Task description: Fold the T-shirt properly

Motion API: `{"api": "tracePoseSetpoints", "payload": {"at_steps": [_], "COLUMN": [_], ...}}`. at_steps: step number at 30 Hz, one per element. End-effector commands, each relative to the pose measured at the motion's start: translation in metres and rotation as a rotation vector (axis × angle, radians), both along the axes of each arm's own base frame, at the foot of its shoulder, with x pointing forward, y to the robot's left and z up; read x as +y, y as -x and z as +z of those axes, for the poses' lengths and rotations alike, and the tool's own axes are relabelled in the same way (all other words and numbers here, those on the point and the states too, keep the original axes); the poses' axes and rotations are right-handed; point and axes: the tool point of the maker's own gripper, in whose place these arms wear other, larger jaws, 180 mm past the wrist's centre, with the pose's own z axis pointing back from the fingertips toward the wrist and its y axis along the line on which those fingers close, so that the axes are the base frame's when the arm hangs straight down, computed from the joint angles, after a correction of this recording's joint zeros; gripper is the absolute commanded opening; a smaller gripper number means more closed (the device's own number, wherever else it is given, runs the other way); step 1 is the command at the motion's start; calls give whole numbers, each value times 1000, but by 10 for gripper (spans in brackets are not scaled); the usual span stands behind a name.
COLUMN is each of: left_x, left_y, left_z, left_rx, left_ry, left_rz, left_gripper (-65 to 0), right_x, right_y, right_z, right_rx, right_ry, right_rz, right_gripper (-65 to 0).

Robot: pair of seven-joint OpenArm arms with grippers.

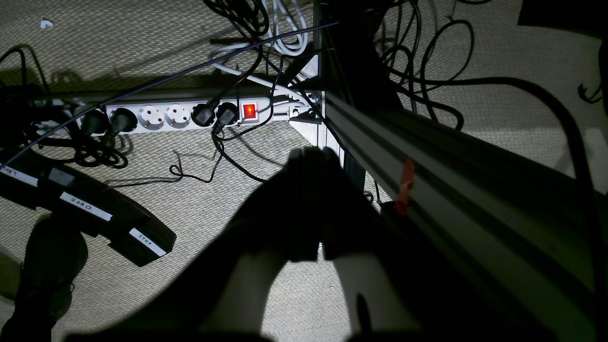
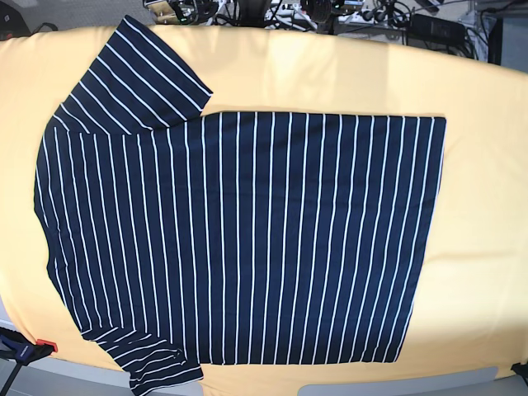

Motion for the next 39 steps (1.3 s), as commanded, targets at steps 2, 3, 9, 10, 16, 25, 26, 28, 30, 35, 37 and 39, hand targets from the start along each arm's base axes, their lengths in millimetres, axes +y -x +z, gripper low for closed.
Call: {"api": "tracePoseSetpoints", "payload": {"at_steps": [2,3,9,10,16,25,26,28,30,35,37,39], "left_x": [-4,-4,-4,-4,-4,-4,-4,-4,-4,-4,-4,-5], "left_y": [-3,-3,-3,-3,-3,-3,-2,1,3,11,25,37], "left_z": [2,2,2,2,2,2,2,2,2,1,0,1], "left_rx": [-18,-18,-18,-18,-18,-34,-31,-27,-28,3,42,58], "left_ry": [15,15,14,15,15,15,15,15,15,10,1,-1], "left_rz": [3,3,3,3,3,8,8,8,8,-20,-85,-140], "left_gripper": [-650,-650,-650,-650,-650,-650,-650,-650,-650,-650,-650,-650], "right_x": [0,0,0,0,6,8,7,6,5,2,-4,-10], "right_y": [-5,-5,-4,-4,-2,-2,-3,-3,-3,4,17,33], "right_z": [1,1,1,1,2,3,3,2,2,2,1,1], "right_rx": [-9,-9,-4,-1,6,5,5,4,4,34,63,84], "right_ry": [-7,-7,-6,-6,-42,-50,-47,-41,-36,-21,2,8], "right_rz": [-5,-4,-4,-3,8,10,10,8,6,41,100,145], "right_gripper": [-650,-650,-650,-650,-650,-650,-650,-650,-650,-650,-650,-650]}}
